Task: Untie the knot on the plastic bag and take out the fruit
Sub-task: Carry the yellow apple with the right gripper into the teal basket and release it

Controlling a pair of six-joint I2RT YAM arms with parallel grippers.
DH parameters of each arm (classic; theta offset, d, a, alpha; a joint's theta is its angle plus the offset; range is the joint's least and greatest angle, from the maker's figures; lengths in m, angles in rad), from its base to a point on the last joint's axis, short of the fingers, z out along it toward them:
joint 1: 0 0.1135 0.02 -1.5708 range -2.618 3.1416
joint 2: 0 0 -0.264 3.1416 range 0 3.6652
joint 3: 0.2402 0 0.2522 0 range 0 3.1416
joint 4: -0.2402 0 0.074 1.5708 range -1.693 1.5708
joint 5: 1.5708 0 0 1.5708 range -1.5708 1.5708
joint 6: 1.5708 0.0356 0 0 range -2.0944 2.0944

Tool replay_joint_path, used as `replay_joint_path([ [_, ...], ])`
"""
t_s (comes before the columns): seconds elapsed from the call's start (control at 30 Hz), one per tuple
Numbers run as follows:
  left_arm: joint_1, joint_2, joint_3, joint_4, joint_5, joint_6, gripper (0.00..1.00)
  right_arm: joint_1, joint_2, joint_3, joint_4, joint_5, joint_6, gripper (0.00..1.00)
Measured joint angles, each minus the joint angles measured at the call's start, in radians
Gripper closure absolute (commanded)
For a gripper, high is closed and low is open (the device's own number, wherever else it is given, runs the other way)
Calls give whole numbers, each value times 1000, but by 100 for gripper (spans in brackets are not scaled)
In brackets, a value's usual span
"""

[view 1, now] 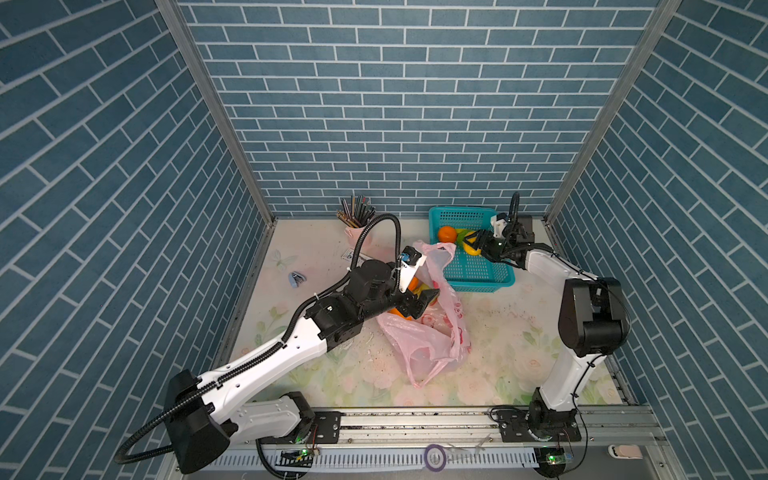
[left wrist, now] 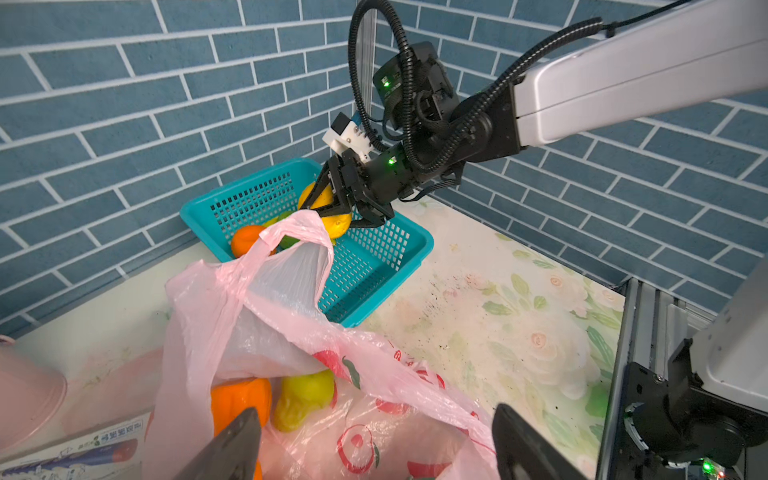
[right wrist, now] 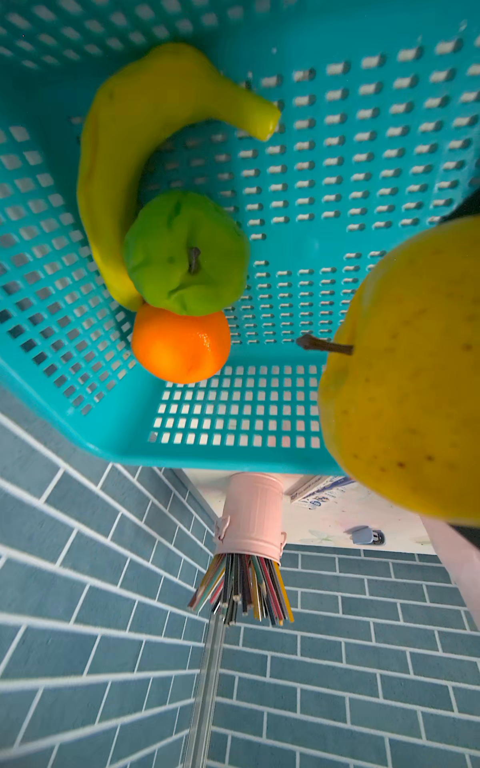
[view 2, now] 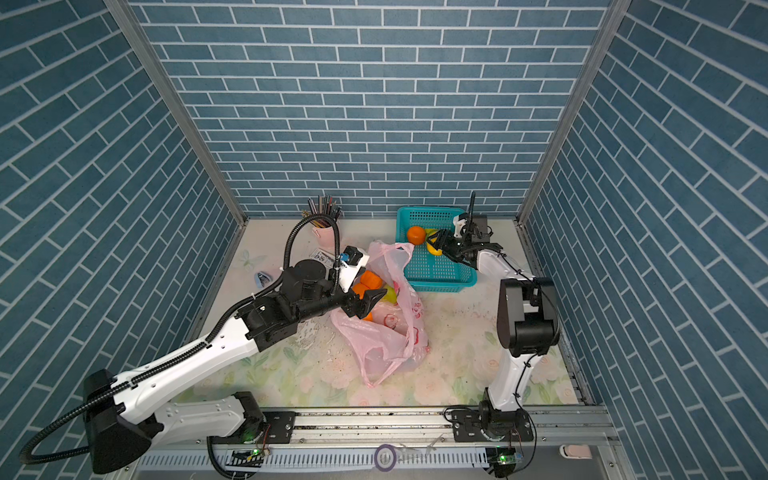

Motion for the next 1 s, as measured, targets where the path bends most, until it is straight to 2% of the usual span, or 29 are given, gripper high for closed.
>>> replay_joint_path([
  [0.3, 0, 6, 0, -35, -24, -11, 13, 57, 225, 167, 5, -10, 4, 43],
  [0.53, 0, 10, -3, -39, -30, -12, 13, 81, 338, 259, 1, -11, 19, 39],
  [0.8, 0, 21, -12, -40, -31, -13, 13, 82, 380, 313, -30, -8, 32, 21],
  [1.0, 0, 25, -12, -38, -33, -17, 13, 81, 379, 322, -58, 10, 26, 16],
])
